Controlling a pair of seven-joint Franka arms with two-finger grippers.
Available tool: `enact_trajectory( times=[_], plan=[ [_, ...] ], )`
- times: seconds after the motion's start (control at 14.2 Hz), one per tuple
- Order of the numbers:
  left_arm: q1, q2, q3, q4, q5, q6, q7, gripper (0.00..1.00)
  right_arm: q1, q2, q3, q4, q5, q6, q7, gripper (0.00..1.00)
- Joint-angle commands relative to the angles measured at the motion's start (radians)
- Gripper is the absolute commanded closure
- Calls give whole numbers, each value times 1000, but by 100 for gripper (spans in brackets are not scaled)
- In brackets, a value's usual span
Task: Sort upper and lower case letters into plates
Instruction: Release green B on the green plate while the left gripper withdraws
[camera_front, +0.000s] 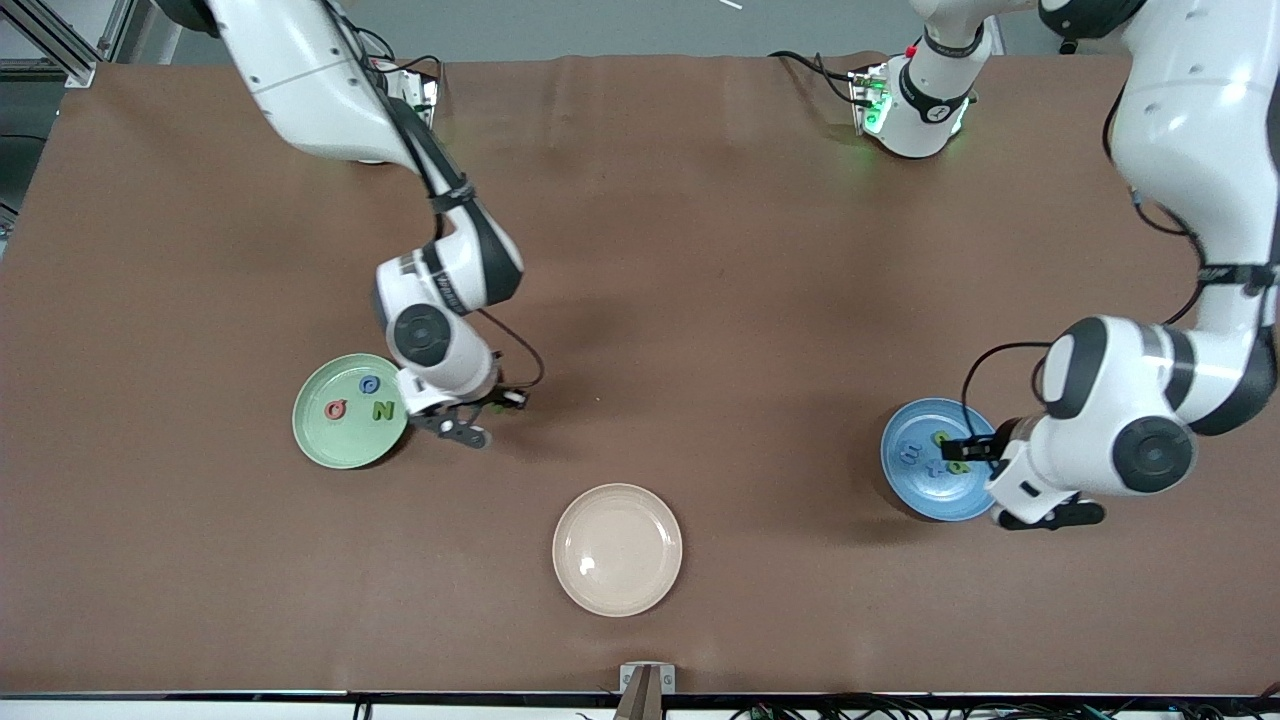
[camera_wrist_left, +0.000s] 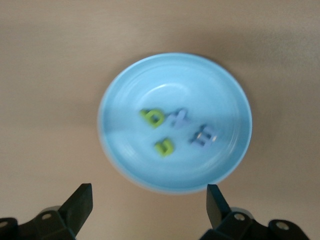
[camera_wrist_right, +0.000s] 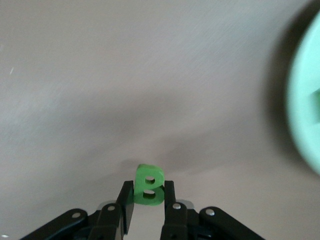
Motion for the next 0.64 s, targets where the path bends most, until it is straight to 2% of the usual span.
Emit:
enact_trajectory(
  times=[0.0,0.35,0.56],
  plan=[
    [35,-172,-17,-35,-62,-98,76,0,-107,-58,15,-28,-14,-51,-167,99],
    [55,-345,-20,-21,-73,-172,178,0,-253,-52,15,-29,-17,-41,-416,99],
    [38,-361,-31,17,-63,-220,197,0,-321,-48,15,-32,-19,-27,-529,98]
  ],
)
